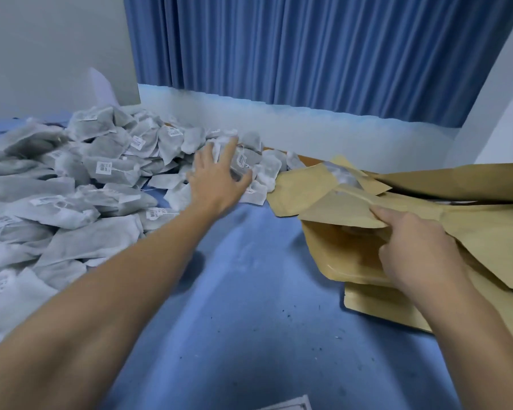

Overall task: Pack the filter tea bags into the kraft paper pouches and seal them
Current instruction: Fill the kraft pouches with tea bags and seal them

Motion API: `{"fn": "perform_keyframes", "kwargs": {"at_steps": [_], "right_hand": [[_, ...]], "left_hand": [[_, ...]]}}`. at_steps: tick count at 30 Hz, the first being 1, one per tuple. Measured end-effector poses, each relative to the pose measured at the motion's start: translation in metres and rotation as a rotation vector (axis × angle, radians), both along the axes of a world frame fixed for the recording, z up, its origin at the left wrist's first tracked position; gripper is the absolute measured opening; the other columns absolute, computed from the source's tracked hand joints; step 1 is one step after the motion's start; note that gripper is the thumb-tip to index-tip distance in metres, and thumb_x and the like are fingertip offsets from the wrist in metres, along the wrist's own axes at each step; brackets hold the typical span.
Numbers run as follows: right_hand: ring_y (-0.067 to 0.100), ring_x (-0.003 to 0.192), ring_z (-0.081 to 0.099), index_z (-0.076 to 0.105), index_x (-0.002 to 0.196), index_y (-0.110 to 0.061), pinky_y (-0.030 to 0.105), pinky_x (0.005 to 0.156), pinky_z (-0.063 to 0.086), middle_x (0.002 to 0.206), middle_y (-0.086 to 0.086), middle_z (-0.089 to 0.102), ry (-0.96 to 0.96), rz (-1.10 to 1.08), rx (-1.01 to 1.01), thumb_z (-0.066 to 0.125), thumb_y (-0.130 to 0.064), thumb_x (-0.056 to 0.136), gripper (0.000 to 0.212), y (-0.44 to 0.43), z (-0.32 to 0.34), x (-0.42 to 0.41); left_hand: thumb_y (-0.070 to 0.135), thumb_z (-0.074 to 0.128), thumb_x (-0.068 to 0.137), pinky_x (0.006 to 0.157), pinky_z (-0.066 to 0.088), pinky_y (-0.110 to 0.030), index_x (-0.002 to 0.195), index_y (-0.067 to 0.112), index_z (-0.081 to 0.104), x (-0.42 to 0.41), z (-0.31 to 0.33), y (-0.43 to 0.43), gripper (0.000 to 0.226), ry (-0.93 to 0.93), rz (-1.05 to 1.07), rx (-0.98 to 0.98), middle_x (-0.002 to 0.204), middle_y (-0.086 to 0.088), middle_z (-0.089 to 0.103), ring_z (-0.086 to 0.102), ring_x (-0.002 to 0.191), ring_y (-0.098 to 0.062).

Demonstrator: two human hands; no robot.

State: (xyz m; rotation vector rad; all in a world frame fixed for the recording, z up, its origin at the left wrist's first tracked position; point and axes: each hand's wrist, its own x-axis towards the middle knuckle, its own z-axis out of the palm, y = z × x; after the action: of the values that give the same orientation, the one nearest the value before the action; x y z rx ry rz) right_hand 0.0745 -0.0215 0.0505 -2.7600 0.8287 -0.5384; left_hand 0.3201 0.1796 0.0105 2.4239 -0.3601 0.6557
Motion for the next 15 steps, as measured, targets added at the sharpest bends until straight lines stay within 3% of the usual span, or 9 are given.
{"fn": "perform_keyframes", "kwargs": {"at_steps": [3, 6, 9, 11, 13, 15], "right_hand": [[0.024, 0.059, 0.046, 0.048, 0.140, -0.050, 0.032, 0.055, 0.039, 0.071, 0.001, 0.046, -0.005, -0.001, -0.017, 0.045, 0.000, 0.077, 0.081, 0.000, 0.001, 0.000], [0.017, 0.056, 0.044, 0.049, 0.138, -0.054, 0.026, 0.047, 0.032, 0.069, -0.002, 0.047, -0.018, -0.022, -0.035, 0.043, 0.000, 0.074, 0.085, -0.005, 0.003, -0.001], [0.008, 0.058, 0.039, 0.048, 0.139, -0.056, 0.019, 0.046, 0.025, 0.070, -0.010, 0.044, -0.006, -0.030, -0.062, 0.043, 0.000, 0.073, 0.087, -0.004, 0.005, -0.003], [0.005, 0.060, 0.038, 0.045, 0.139, -0.057, 0.018, 0.046, 0.025, 0.070, -0.013, 0.043, 0.010, -0.028, -0.070, 0.042, 0.000, 0.074, 0.087, -0.003, 0.004, -0.002], [0.008, 0.059, 0.042, 0.045, 0.139, -0.058, 0.020, 0.046, 0.028, 0.070, -0.011, 0.046, 0.030, -0.034, -0.060, 0.042, 0.000, 0.075, 0.086, -0.003, 0.006, 0.000], [0.013, 0.059, 0.045, 0.046, 0.138, -0.057, 0.024, 0.046, 0.031, 0.070, -0.005, 0.049, 0.052, -0.048, -0.040, 0.043, 0.002, 0.077, 0.085, -0.004, 0.007, 0.002]], "left_hand": [[0.099, 0.039, 0.063, 0.110, 0.006, -0.075, 0.145, 0.067, -0.007, 0.049, 0.003, 0.004, 0.099, 0.271, 0.025, 0.171, 0.167, -0.002, -0.013, -0.010, 0.152, -0.041], [0.109, 0.031, 0.043, 0.109, 0.002, -0.078, 0.144, 0.066, -0.010, 0.081, 0.005, -0.006, 0.117, 0.437, 0.076, 0.191, 0.165, 0.002, -0.025, -0.016, 0.150, -0.046], [0.109, 0.032, 0.042, 0.112, 0.005, -0.075, 0.150, 0.059, -0.002, 0.107, 0.008, -0.016, 0.123, 0.543, 0.118, 0.162, 0.165, -0.003, -0.022, -0.010, 0.149, -0.050], [0.102, 0.043, 0.050, 0.116, 0.017, -0.067, 0.156, 0.044, 0.012, 0.123, 0.005, -0.020, 0.125, 0.613, 0.102, 0.125, 0.166, -0.007, -0.013, 0.007, 0.150, -0.047], [0.087, 0.056, 0.061, 0.113, 0.028, -0.061, 0.153, 0.030, 0.029, 0.129, -0.008, -0.025, 0.111, 0.622, 0.114, 0.193, 0.163, -0.008, 0.001, 0.023, 0.144, -0.045], [0.076, 0.058, 0.072, 0.108, 0.033, -0.060, 0.144, 0.024, 0.042, 0.125, -0.026, -0.032, 0.091, 0.542, 0.168, 0.302, 0.156, -0.004, 0.012, 0.027, 0.136, -0.048]]}}
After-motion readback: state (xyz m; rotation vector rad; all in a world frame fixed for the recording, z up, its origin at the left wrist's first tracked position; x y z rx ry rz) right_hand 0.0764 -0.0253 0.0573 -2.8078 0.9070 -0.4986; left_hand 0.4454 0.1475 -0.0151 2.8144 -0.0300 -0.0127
